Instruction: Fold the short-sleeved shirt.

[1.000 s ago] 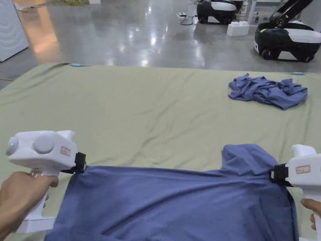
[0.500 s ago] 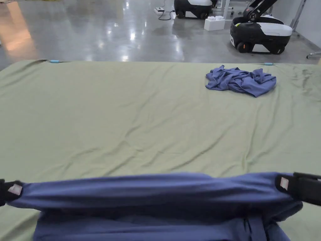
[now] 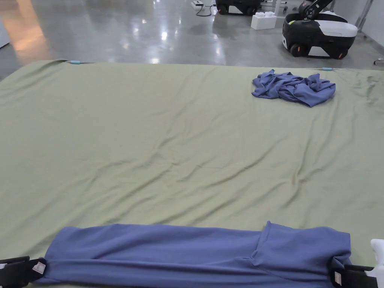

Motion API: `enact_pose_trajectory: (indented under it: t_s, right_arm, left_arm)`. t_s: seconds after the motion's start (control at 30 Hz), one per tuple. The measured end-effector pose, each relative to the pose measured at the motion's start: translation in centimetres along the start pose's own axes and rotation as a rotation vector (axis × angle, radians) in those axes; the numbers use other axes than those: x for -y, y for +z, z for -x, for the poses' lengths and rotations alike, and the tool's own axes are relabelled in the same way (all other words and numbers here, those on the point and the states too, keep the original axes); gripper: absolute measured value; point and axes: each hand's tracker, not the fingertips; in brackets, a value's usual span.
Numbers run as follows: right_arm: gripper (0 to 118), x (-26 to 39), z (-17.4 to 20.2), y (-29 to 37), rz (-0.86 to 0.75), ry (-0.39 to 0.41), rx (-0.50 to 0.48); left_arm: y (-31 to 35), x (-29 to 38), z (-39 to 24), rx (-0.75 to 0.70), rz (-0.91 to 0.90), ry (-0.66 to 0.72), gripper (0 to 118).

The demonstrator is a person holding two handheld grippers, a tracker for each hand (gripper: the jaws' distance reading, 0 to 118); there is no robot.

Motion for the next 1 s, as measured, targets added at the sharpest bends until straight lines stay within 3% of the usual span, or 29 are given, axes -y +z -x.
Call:
enact_pose_trajectory:
  t_s: [0.07, 0.13, 0.17, 0.23, 0.3, 0.37, 0.43, 0.47, 0.5, 0.53, 0.57, 0.63, 0.7, 0.77, 0.87, 0.93, 1.0]
  right_arm:
    - [17, -0.2, 0.7, -0.3, 0.054, 0.059, 0.046]
    - [73, -0.5, 1.5, -0.2, 0.070, 0.086, 0.125]
    - [87, -0.8, 2.0, 0.6, 0.024, 0.102, 0.138]
    - [88, -1.7, 2.9, 3.7, -0.137, 0.087, 0.168]
    - [88, -1.9, 4.8, 8.6, -0.483, 0.077, 0.222]
    - [88, -0.7, 6.4, 13.8, -0.823, 0.085, 0.149]
    - [88, 1.3, 8.6, 16.9, -1.014, 0.157, 0.073]
    - [86, 2.2, 9.9, 17.8, -1.056, 0.174, 0.095]
    - [57, 2.6, 10.9, 18.3, -1.035, 0.181, 0.107]
    - [4, 2.9, 11.9, 18.7, -1.025, 0.202, 0.108]
    - [2, 3.0, 12.5, 18.7, -1.009, 0.196, 0.179]
    - [2, 3.6, 13.2, 19.2, -0.998, 0.153, 0.038]
    - [2, 3.5, 13.3, 19.1, -0.988, 0.145, 0.084]
    - [2, 3.9, 13.6, 18.8, -0.986, 0.156, 0.053]
    - [2, 4.4, 13.5, 18.9, -0.976, 0.166, 0.057]
    - [2, 4.7, 13.4, 18.9, -0.950, 0.161, 0.028]
    - [2, 4.9, 13.0, 18.8, -0.904, 0.138, -0.033]
  left_arm:
    - [-0.2, -0.2, -0.1, -0.011, 0.007, -0.006, 7]
    - [0.5, -0.5, -0.4, -0.032, -0.007, -0.006, 59]
    - [1.3, -0.9, -0.7, -0.020, -0.040, -0.015, 76]
    - [4.0, -1.9, -1.7, -0.039, -0.155, -0.027, 78]
    - [7.9, -2.6, -4.6, -0.067, -0.350, -0.105, 78]
    - [12.2, -2.3, -8.6, -0.079, -0.592, -0.212, 78]
    - [15.2, -1.3, -11.8, -0.090, -0.785, -0.271, 78]
    - [16.2, -0.7, -13.1, -0.081, -0.858, -0.277, 78]
    - [16.8, -0.2, -14.0, -0.068, -0.897, -0.287, 73]
    - [17.2, 0.0, -14.9, -0.054, -0.898, -0.304, 48]
    - [17.4, 0.2, -15.6, -0.048, -0.882, -0.326, 0]
    - [17.2, 1.0, -16.7, -0.154, -0.922, -0.338, 0]
    - [17.0, 0.4, -16.5, -0.031, -0.811, -0.321, 0]
    - [16.2, 0.9, -16.4, -0.095, -0.854, -0.349, 0]
    - [15.9, 0.5, -15.3, -0.082, -0.833, -0.323, 0]
    - [15.4, -1.5, -13.2, 0.053, -0.744, -0.204, 0]
    - [12.3, -4.7, -8.5, 0.280, -0.497, -0.002, 0]
